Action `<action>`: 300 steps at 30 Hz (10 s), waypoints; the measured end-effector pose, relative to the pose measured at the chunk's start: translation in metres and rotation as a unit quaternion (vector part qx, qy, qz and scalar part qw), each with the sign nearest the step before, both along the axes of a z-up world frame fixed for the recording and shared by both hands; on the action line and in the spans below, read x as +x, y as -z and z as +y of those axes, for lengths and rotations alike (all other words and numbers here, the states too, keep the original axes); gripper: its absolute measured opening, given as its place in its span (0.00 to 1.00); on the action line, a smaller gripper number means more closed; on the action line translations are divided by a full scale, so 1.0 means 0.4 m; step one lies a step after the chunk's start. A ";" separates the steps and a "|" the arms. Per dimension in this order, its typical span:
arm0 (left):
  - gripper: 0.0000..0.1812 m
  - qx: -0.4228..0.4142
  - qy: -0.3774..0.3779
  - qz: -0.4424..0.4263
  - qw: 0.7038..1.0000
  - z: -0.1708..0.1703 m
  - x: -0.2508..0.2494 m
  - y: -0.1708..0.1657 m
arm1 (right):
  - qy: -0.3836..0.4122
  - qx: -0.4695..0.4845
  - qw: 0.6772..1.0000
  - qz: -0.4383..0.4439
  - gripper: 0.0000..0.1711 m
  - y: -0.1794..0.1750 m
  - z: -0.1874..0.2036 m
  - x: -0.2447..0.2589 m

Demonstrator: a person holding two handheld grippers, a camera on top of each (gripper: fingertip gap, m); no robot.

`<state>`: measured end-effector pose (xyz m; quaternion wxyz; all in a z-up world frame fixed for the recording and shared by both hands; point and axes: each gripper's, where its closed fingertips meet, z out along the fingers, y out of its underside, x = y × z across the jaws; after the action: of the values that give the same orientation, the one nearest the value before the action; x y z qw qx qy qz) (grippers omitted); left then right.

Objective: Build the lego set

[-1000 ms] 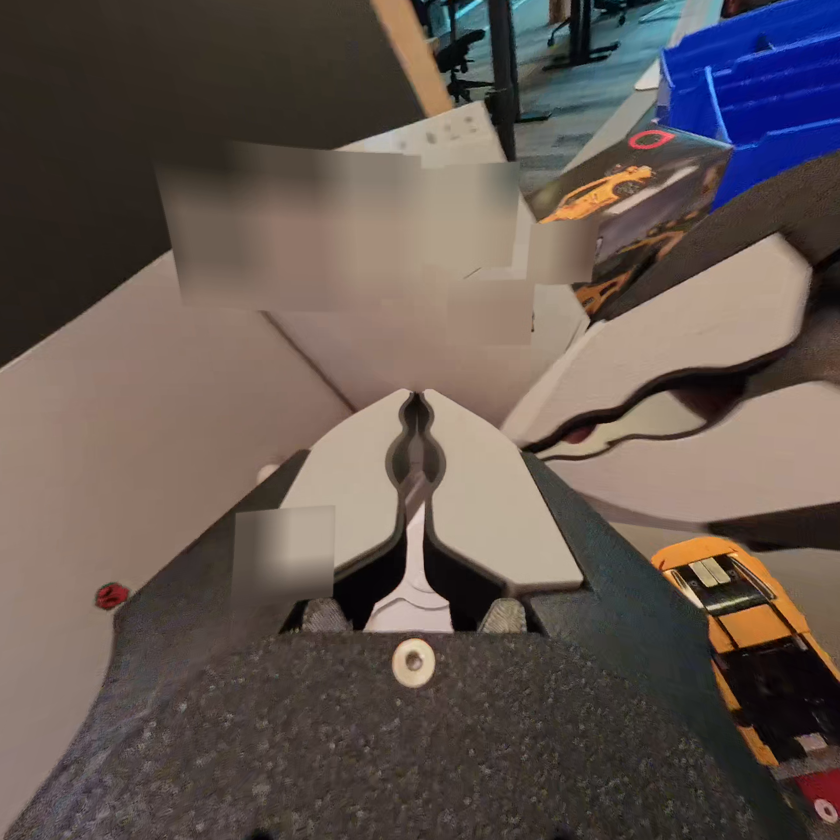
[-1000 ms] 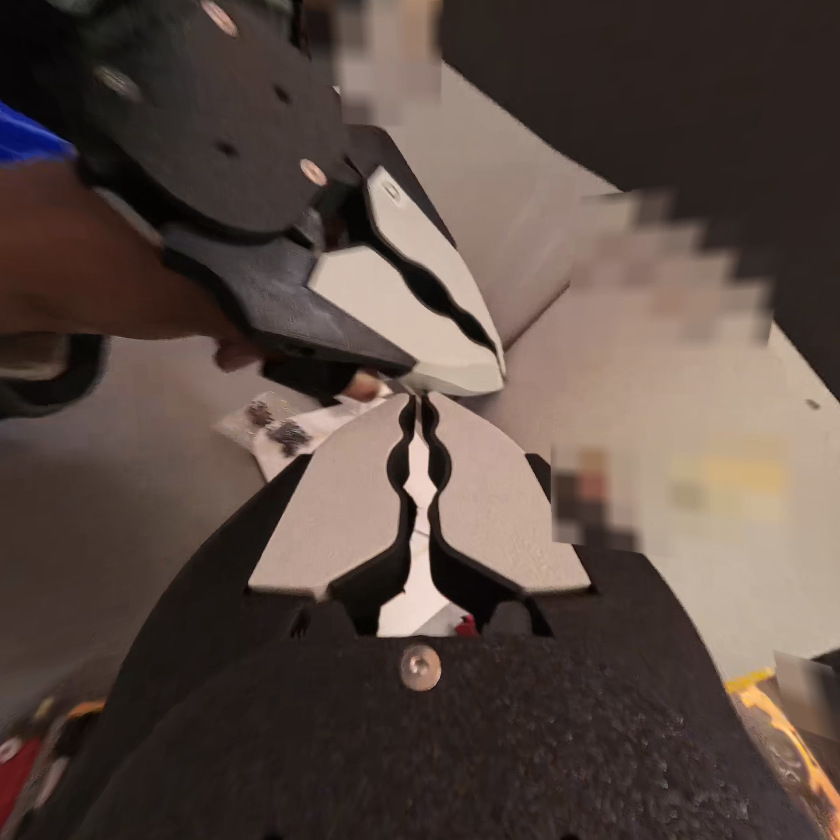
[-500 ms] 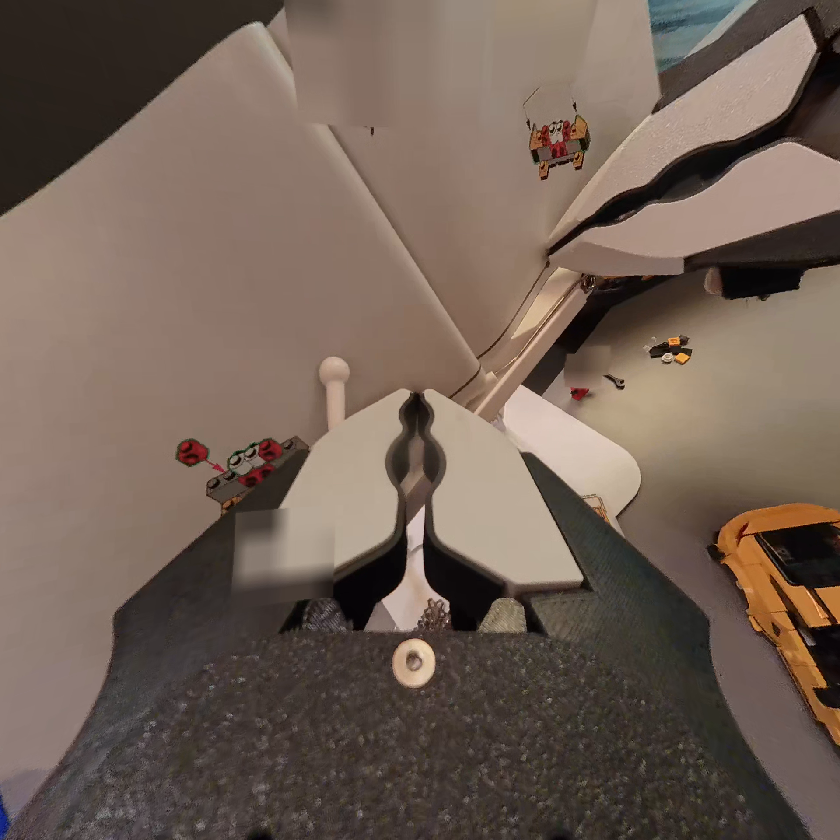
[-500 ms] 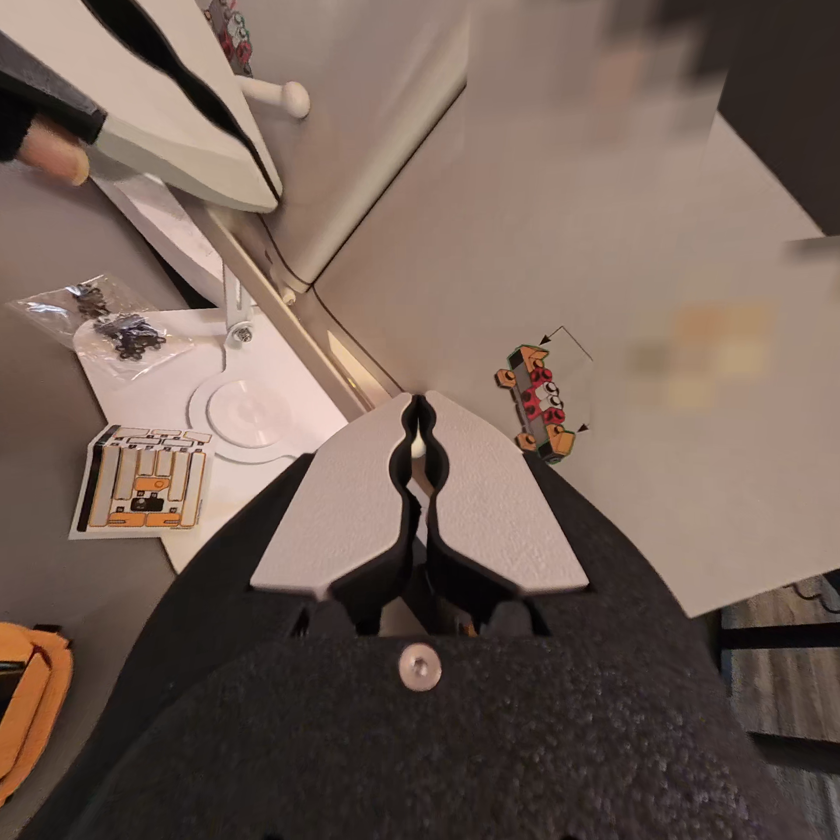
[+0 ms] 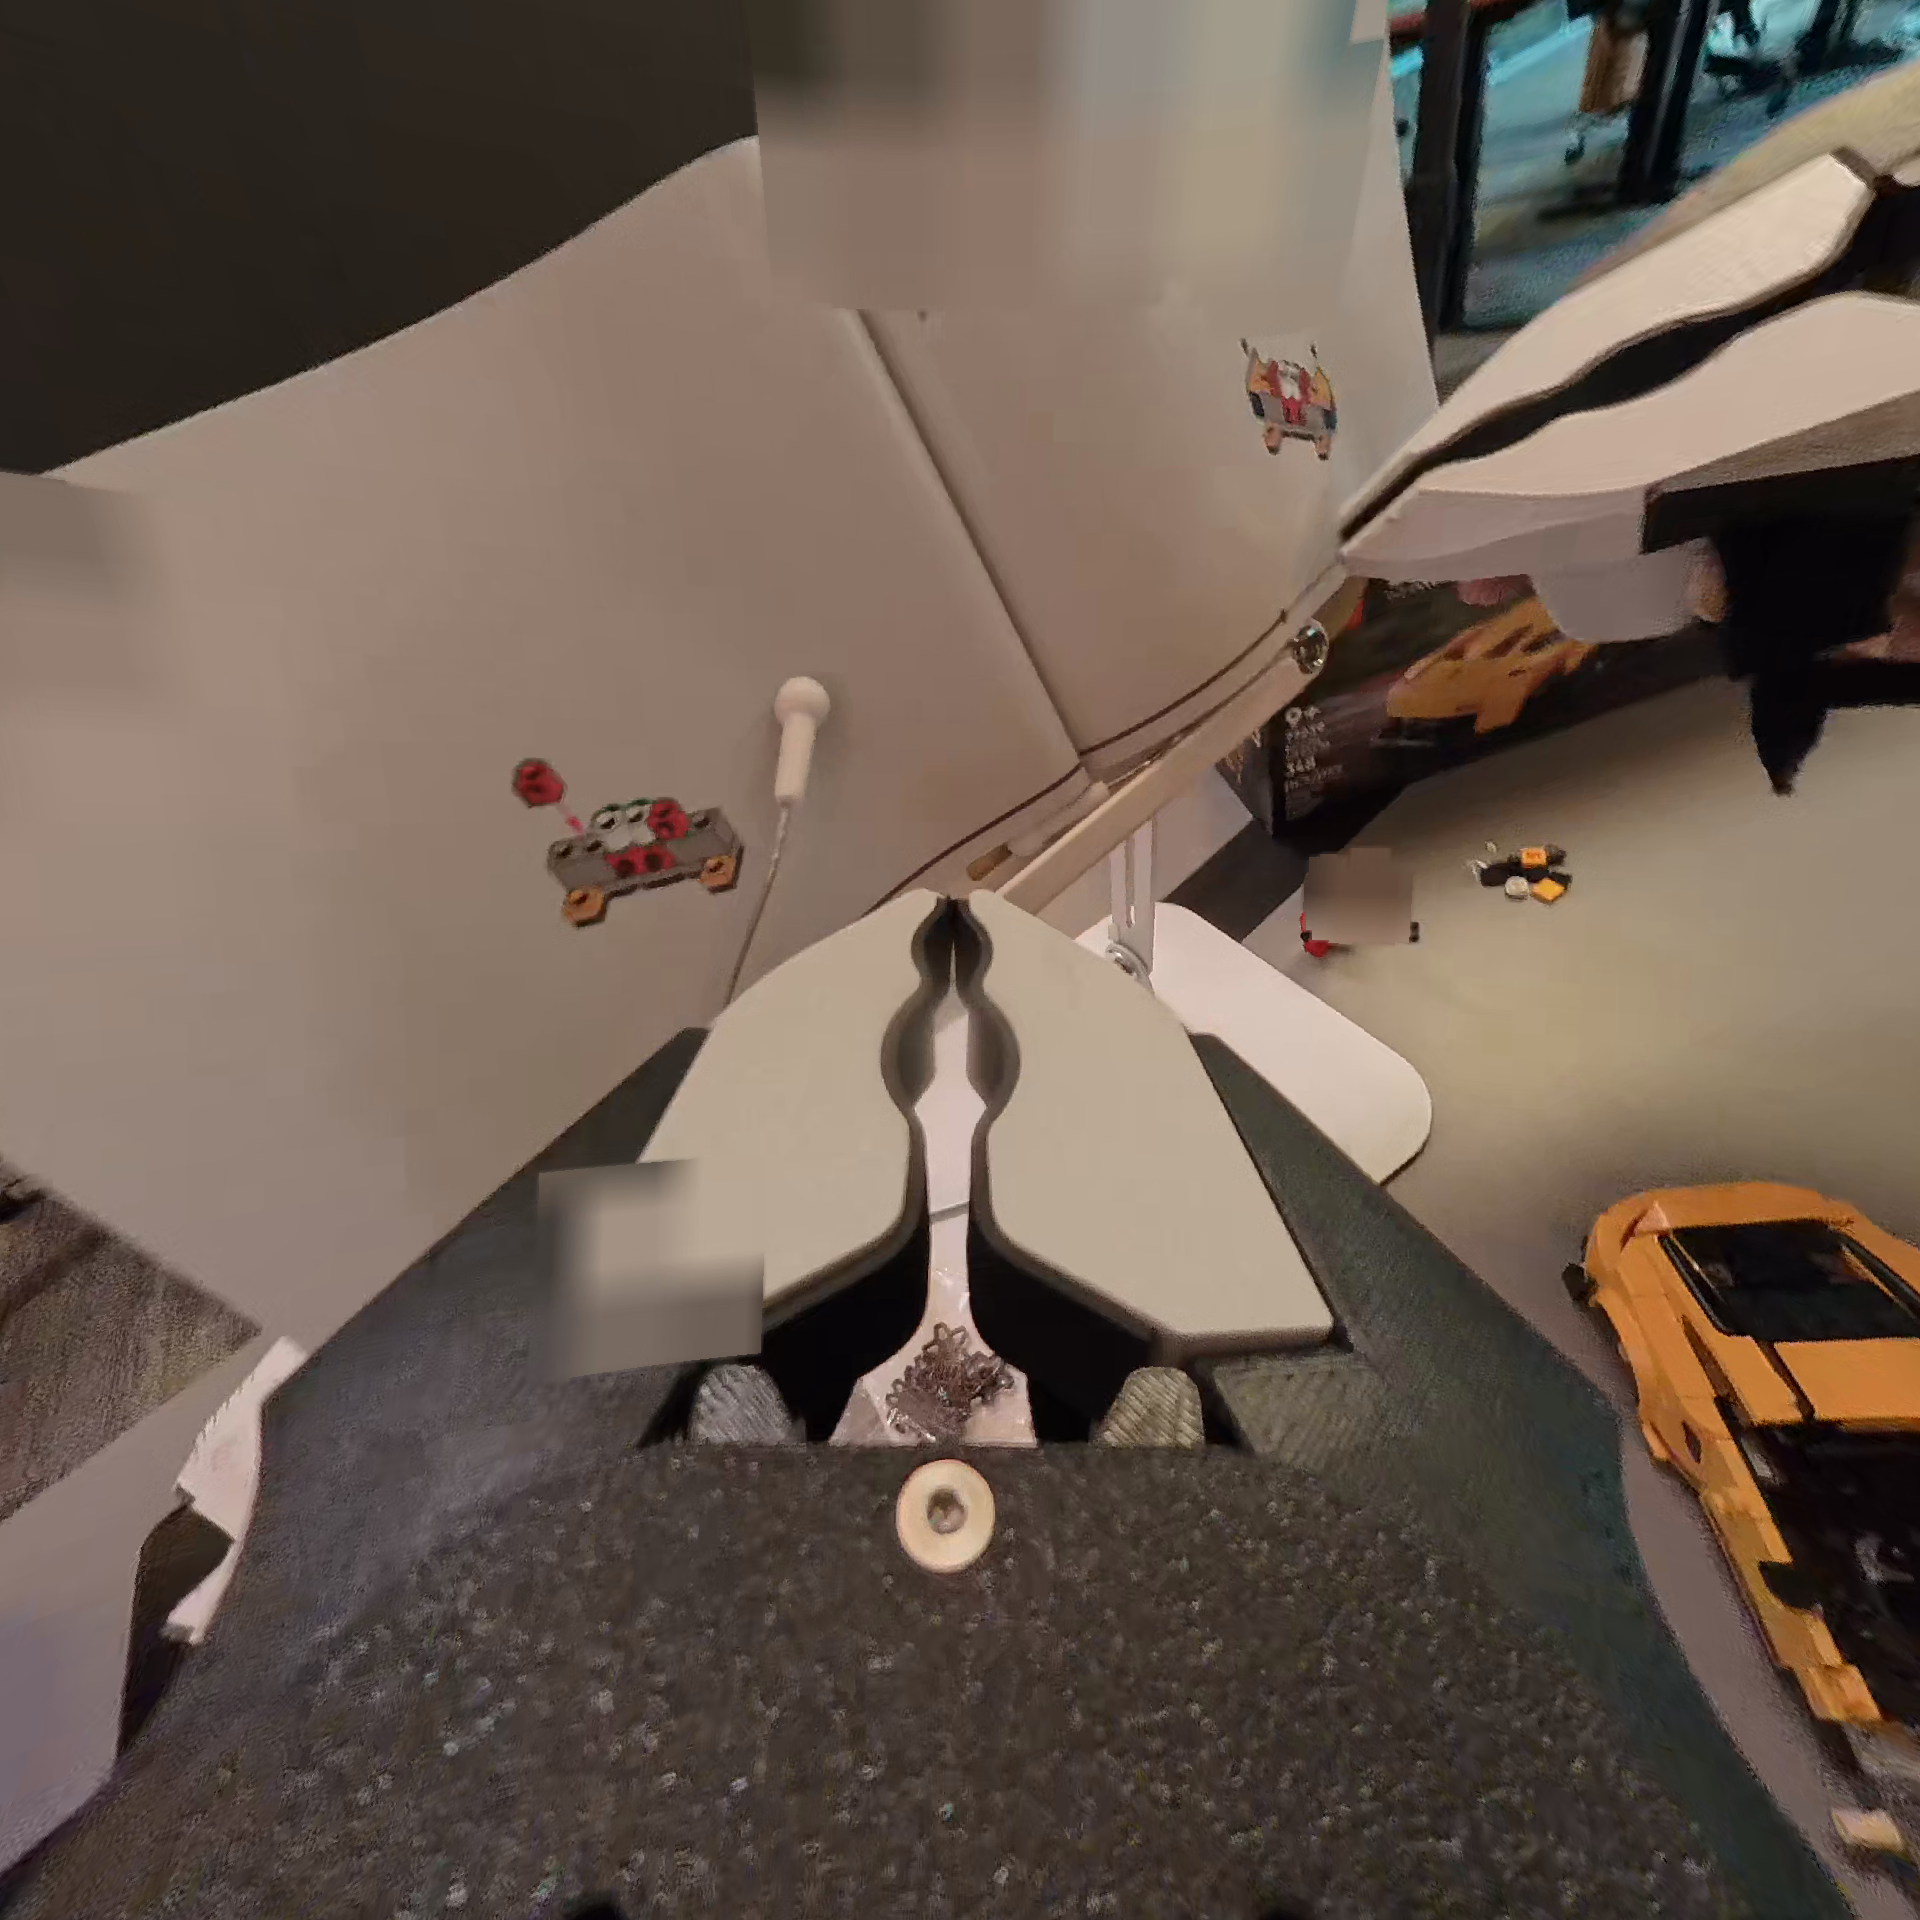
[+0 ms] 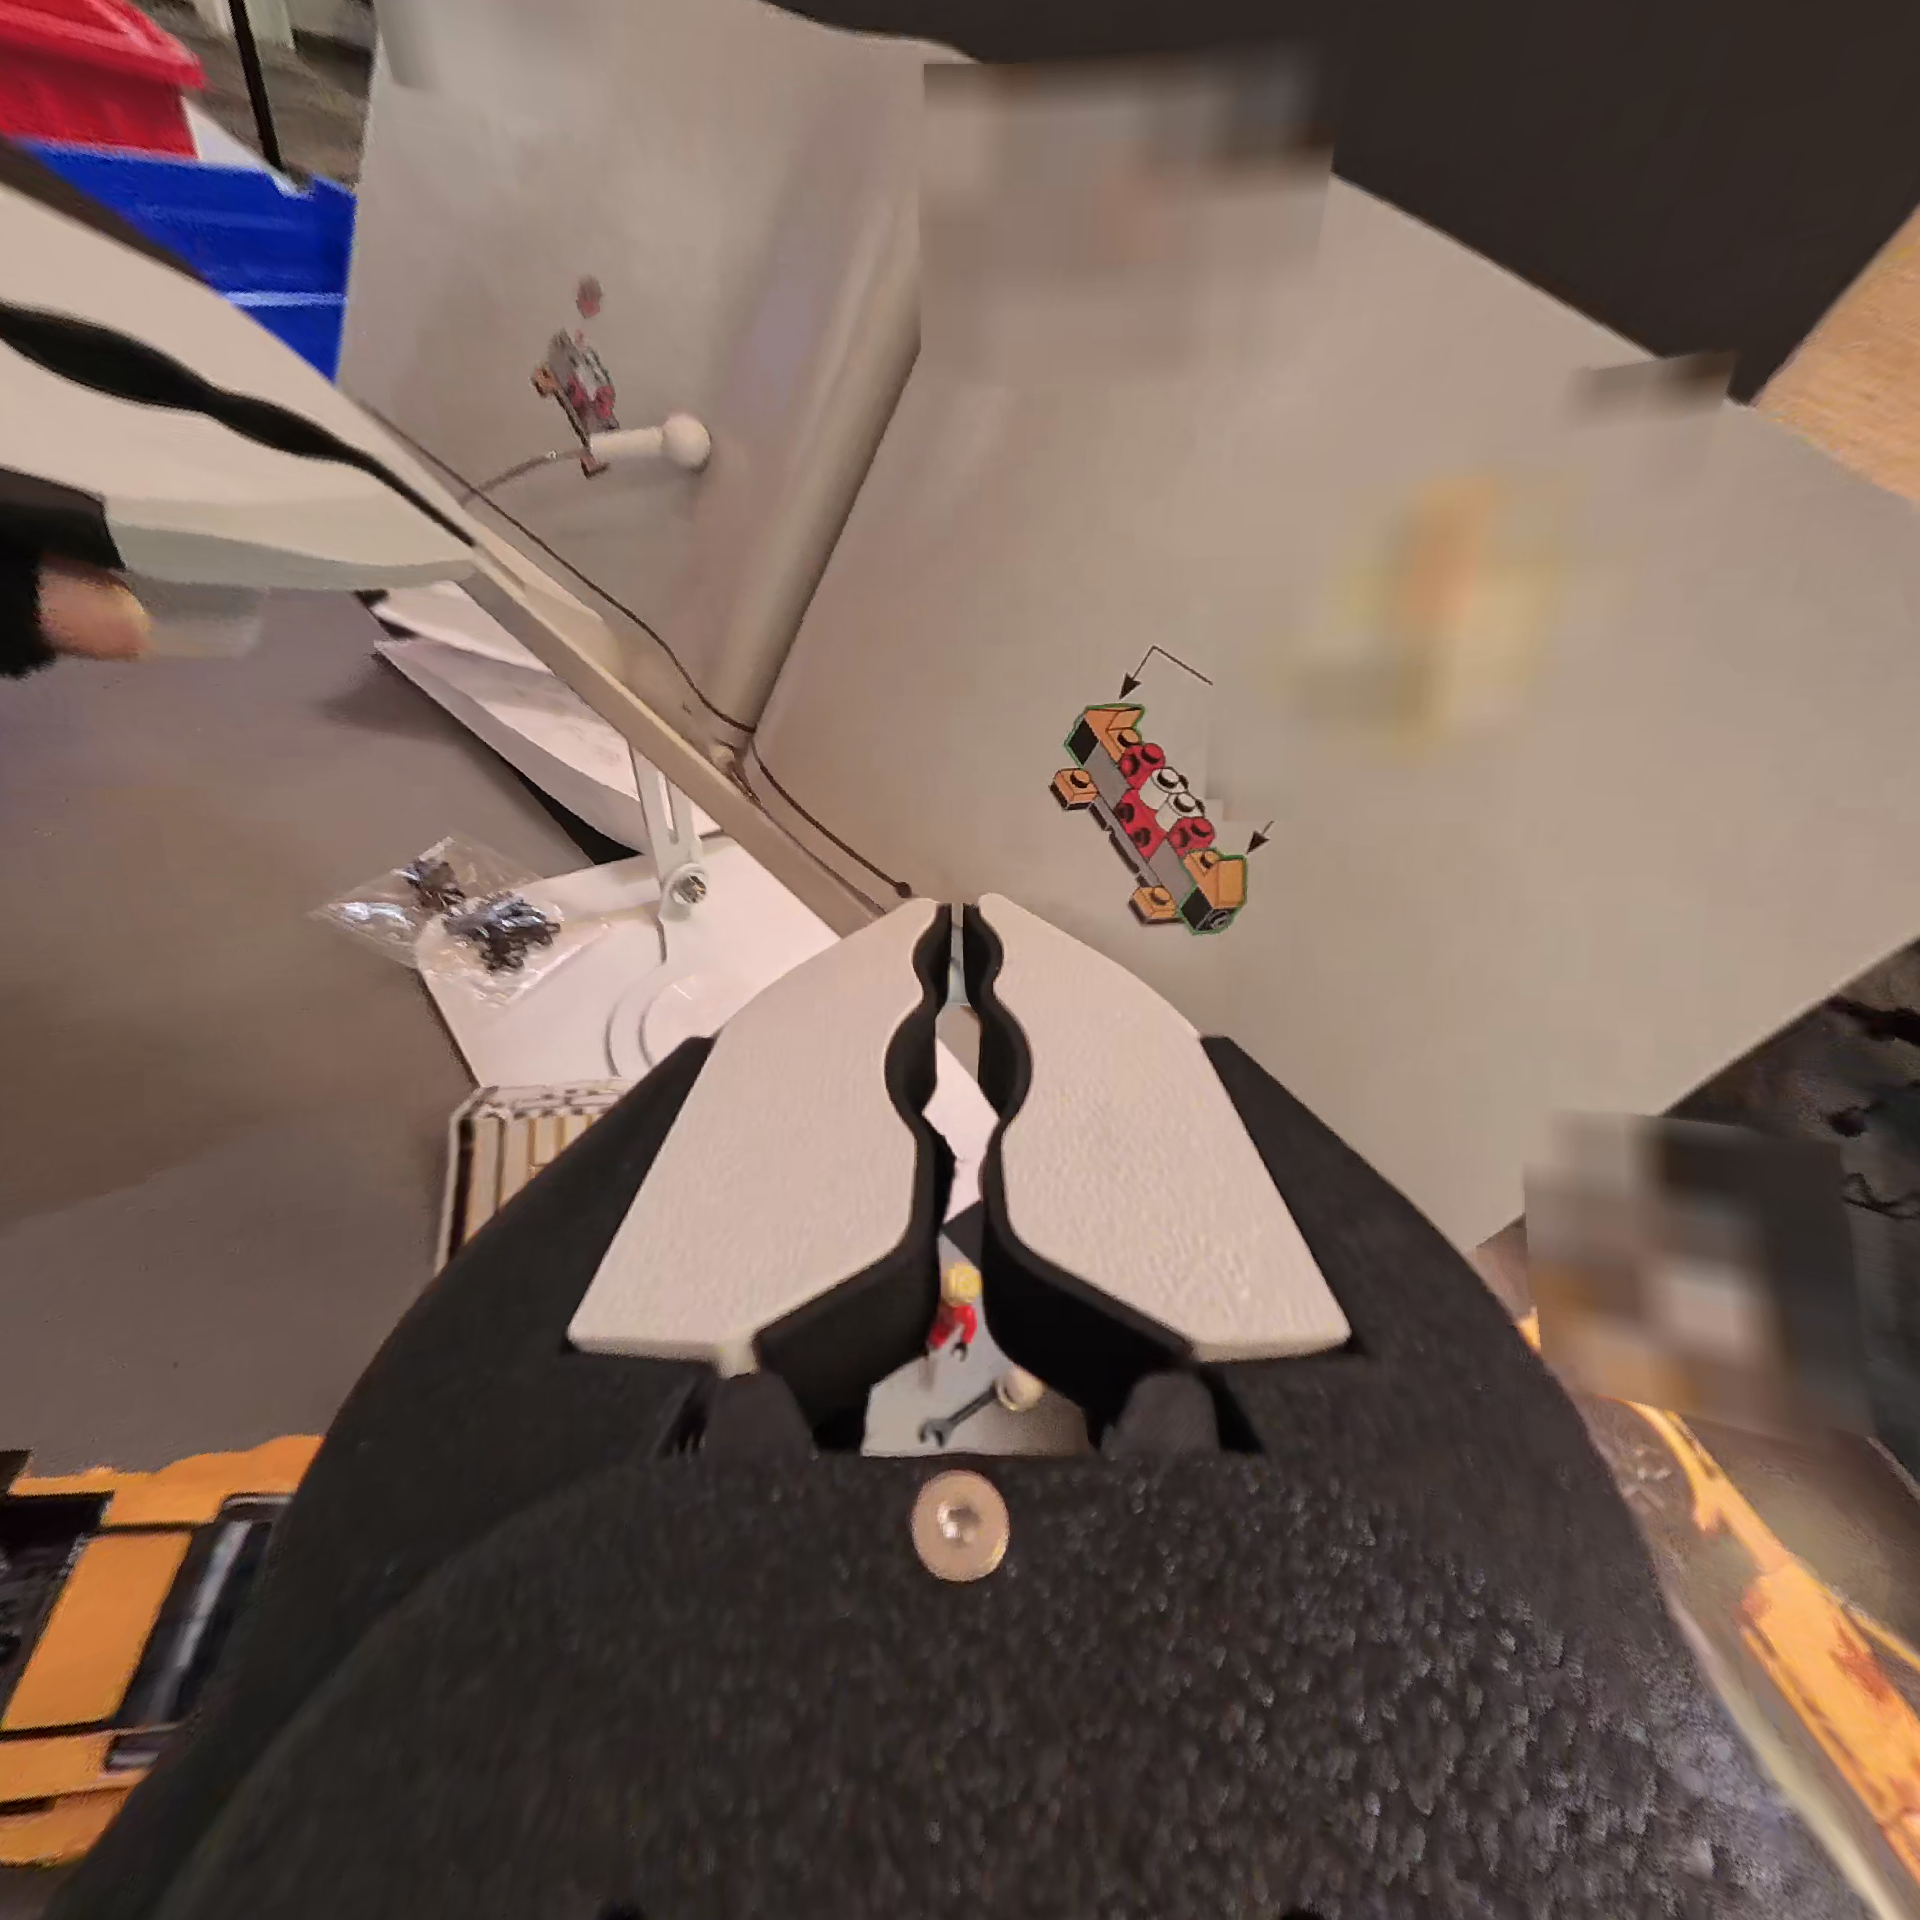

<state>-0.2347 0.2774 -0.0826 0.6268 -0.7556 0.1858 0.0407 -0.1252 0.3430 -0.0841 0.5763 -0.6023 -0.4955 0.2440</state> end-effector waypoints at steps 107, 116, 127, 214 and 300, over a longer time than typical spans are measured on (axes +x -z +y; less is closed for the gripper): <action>0.00 0.121 -0.008 -0.106 0.987 -0.177 0.047 -0.146 | 0.119 -0.013 0.979 0.166 0.02 0.124 -0.331 0.228; 0.00 0.014 -0.040 -0.089 0.995 -0.557 -0.091 -0.023 | 0.120 -0.019 0.978 0.173 0.02 0.116 -0.336 0.236; 0.00 -0.216 -0.139 -0.014 0.966 -0.901 -0.433 0.133 | 0.116 -0.018 0.982 0.146 0.01 0.133 -0.349 0.232; 0.08 -0.455 0.154 0.286 0.829 -0.805 -0.280 0.214 | 0.105 -0.088 0.982 0.129 0.01 0.194 -0.333 0.226; 0.12 -0.574 0.137 0.213 0.779 -0.884 -0.525 0.476 | 0.304 -0.020 0.948 0.096 0.01 0.219 -0.191 0.391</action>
<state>-0.4449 -0.0763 -0.2730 0.0206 -0.9140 0.4052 -0.0003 0.0313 0.2667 -0.1717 0.6555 -0.7096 -0.2265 0.1240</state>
